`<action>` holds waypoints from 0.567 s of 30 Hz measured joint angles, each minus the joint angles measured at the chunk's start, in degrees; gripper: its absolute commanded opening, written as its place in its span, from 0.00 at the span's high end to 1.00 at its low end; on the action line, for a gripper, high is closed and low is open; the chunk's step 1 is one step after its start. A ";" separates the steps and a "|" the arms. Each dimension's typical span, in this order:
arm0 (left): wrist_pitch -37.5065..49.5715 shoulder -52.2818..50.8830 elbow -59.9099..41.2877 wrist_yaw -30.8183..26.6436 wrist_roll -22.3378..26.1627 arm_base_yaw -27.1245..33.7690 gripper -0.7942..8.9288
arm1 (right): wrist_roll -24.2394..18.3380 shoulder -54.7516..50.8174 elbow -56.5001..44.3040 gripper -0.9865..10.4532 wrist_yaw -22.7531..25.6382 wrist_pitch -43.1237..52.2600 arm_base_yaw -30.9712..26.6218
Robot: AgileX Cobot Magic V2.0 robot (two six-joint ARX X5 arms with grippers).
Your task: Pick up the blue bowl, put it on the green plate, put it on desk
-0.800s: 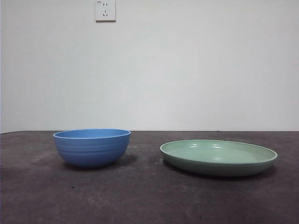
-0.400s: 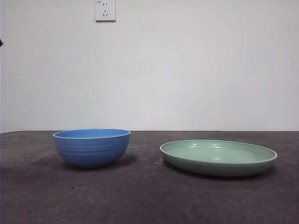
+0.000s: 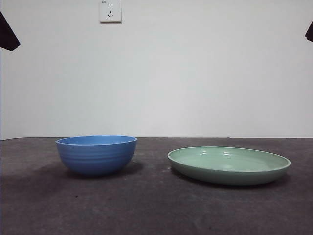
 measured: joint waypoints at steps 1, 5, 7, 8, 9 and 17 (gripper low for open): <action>0.00 0.00 0.00 0.00 0.00 0.00 0.91 | 0.00 0.00 0.00 0.91 0.02 0.00 0.07; 0.00 0.00 0.00 0.00 -0.04 0.00 0.87 | 0.02 0.00 0.00 0.90 0.02 0.00 0.07; 0.00 0.00 0.00 0.00 -0.04 0.00 0.81 | 0.02 0.00 0.00 0.87 0.02 0.02 0.07; 0.00 0.00 0.00 0.00 -0.04 0.00 0.75 | 0.02 0.00 0.00 0.81 0.00 0.00 0.07; 0.02 0.00 0.00 0.00 -0.04 0.00 0.70 | 0.02 0.00 0.00 0.77 0.02 0.02 0.07; 0.02 0.00 0.00 0.00 -0.04 0.00 0.46 | 0.04 0.00 0.00 0.59 0.02 0.02 0.07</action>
